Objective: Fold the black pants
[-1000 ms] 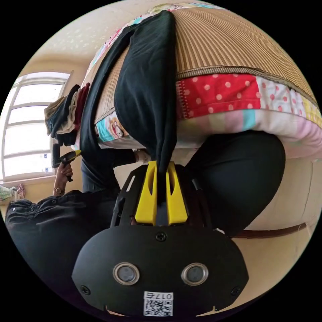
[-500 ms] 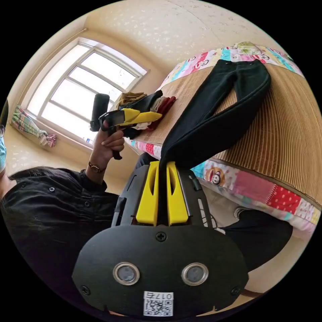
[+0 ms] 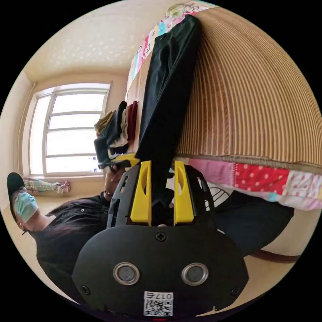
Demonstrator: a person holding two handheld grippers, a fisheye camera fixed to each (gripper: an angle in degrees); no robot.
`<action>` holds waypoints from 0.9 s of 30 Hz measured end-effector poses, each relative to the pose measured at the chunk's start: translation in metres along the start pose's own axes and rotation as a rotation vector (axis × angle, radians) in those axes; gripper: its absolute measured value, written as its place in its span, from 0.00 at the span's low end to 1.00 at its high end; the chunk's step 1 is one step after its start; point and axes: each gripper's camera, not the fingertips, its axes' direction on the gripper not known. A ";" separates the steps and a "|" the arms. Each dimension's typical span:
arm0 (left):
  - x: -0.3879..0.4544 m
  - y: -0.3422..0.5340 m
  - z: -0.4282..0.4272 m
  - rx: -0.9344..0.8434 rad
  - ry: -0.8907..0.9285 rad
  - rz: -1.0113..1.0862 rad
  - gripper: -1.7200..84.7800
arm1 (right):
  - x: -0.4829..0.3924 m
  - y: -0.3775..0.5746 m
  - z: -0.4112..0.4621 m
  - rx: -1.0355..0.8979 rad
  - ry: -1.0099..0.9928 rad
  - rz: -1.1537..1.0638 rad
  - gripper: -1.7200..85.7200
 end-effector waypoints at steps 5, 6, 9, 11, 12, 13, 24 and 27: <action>0.007 0.009 -0.008 0.034 -0.087 0.045 0.06 | 0.024 -0.198 0.002 0.202 0.161 0.104 0.18; 0.009 0.011 -0.011 0.039 -0.084 0.053 0.06 | 0.030 -0.215 0.008 0.224 0.153 0.126 0.18; 0.011 0.013 -0.022 0.077 -0.079 0.070 0.06 | 0.047 -0.288 0.039 0.251 0.186 0.220 0.15; 0.007 0.011 -0.030 0.097 -0.064 0.069 0.06 | 0.014 -0.322 0.050 0.348 0.371 0.252 0.08; 0.001 0.010 -0.039 0.106 -0.035 0.052 0.06 | -0.005 -0.327 0.052 0.386 0.441 0.229 0.07; -0.002 0.011 -0.045 0.122 -0.013 0.043 0.06 | -0.051 -0.336 0.062 0.462 0.574 0.141 0.07; -0.082 0.126 -0.168 0.465 0.019 -0.278 0.07 | -0.213 -0.351 0.282 0.242 0.463 -0.354 0.08; -0.111 0.149 -0.168 0.402 -0.079 -0.364 0.09 | -0.188 -0.306 0.286 0.238 0.487 -0.331 0.09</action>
